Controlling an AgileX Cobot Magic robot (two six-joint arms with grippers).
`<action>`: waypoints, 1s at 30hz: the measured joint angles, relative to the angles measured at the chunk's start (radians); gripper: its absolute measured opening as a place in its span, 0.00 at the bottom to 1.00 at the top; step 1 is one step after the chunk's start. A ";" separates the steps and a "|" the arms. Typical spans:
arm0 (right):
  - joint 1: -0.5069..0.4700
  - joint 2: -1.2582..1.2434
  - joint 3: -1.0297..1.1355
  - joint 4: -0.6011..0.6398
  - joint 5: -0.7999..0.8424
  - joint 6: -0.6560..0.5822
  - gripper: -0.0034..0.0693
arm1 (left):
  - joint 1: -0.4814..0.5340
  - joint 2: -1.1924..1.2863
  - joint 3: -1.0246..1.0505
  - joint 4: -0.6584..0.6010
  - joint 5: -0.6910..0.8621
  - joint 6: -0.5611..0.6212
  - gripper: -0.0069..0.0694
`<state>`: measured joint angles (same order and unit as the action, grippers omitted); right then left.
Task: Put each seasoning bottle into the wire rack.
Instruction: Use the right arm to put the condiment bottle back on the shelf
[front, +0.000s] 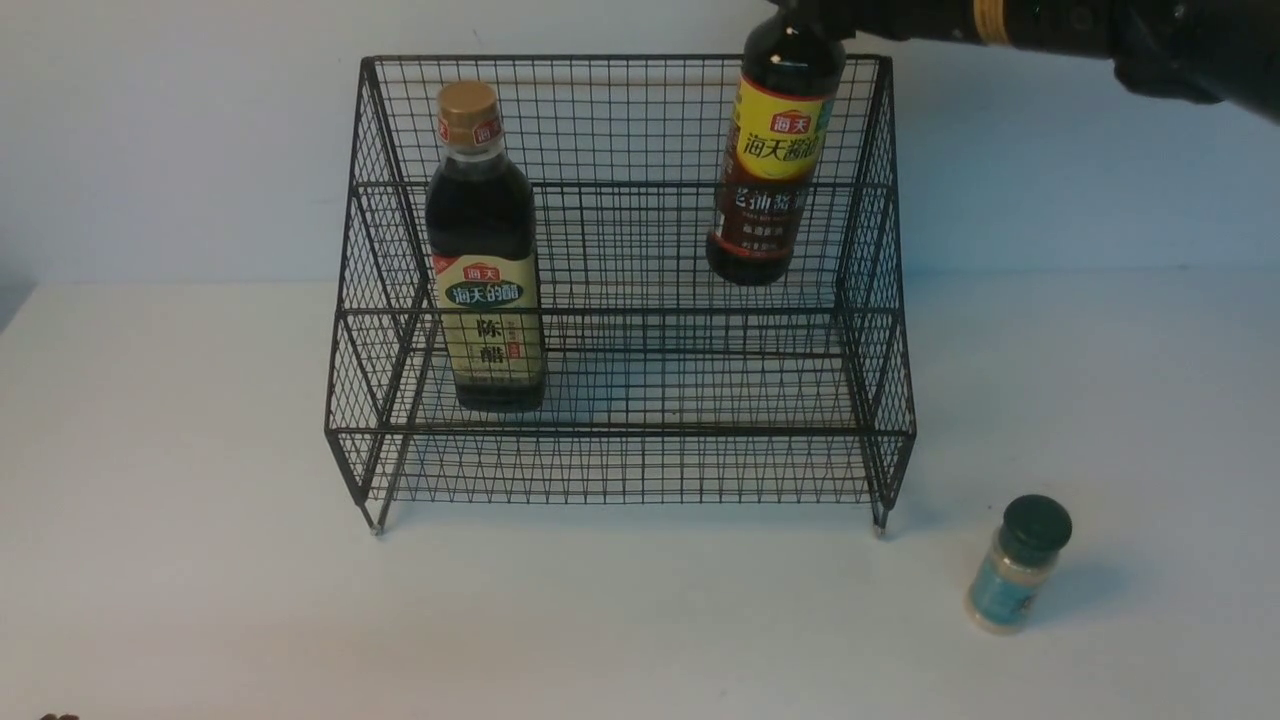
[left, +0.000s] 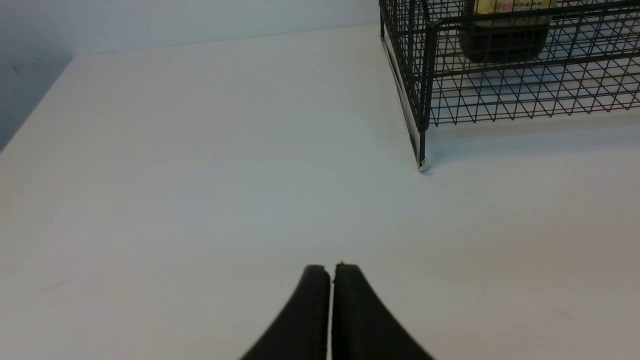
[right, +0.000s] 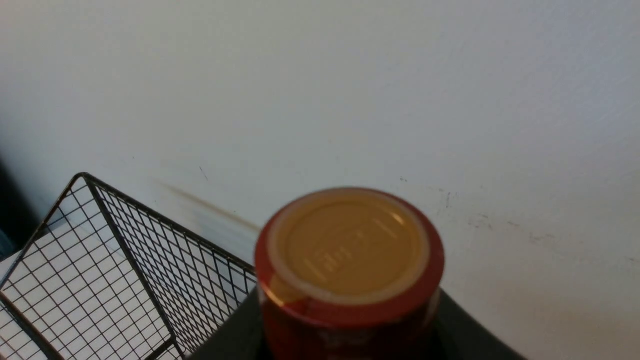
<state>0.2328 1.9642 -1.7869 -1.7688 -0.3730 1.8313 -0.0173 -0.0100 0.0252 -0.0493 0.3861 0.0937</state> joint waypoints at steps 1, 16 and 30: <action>0.000 0.000 0.000 0.000 0.000 0.000 0.42 | 0.000 0.000 0.000 0.000 0.000 0.000 0.08; 0.001 0.000 0.000 0.000 0.036 0.028 0.42 | 0.000 0.000 0.000 0.000 0.000 0.000 0.08; 0.012 0.000 0.075 0.747 0.111 -0.720 0.42 | 0.000 0.000 0.000 0.000 0.000 0.000 0.08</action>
<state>0.2446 1.9643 -1.7119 -1.0220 -0.2615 1.1113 -0.0173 -0.0100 0.0252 -0.0493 0.3861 0.0937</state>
